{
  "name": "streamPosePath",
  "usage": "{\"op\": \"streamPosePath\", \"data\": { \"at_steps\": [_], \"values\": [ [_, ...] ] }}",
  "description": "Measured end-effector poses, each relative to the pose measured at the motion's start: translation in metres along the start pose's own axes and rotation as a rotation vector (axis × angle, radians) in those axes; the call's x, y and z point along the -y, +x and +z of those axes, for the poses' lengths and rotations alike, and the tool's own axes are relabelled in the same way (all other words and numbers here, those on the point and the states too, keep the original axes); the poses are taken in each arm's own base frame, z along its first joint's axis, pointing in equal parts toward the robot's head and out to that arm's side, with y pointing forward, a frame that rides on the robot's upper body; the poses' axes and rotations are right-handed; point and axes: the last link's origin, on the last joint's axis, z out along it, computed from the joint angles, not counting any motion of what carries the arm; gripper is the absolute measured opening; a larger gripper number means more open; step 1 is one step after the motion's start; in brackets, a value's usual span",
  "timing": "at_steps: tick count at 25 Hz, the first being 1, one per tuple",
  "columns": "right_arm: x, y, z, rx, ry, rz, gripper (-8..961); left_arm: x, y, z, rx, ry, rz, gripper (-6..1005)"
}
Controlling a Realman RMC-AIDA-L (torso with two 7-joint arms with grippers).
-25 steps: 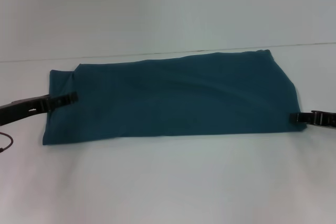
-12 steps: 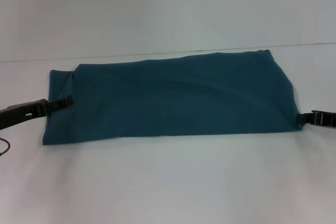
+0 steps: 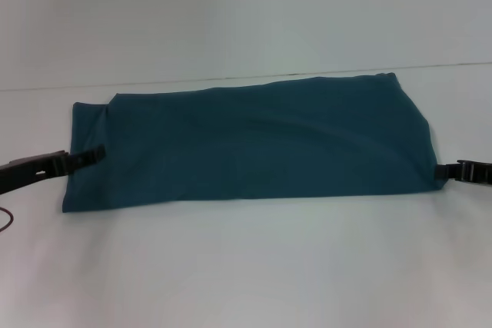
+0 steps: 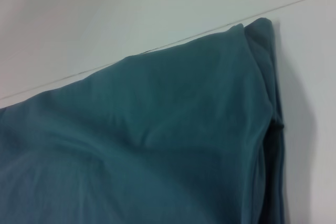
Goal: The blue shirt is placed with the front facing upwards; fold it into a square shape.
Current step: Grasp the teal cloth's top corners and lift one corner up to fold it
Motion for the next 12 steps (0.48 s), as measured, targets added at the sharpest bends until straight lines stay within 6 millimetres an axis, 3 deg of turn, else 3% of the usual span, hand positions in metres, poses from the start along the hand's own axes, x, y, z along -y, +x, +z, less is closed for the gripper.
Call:
{"op": "streamPosePath", "data": {
  "at_steps": [12],
  "values": [
    [0.0,-0.0007,-0.0007,0.005,-0.003,0.003,0,0.0021,-0.0101,0.0017,0.077,0.027,0.055,892]
  ]
}}
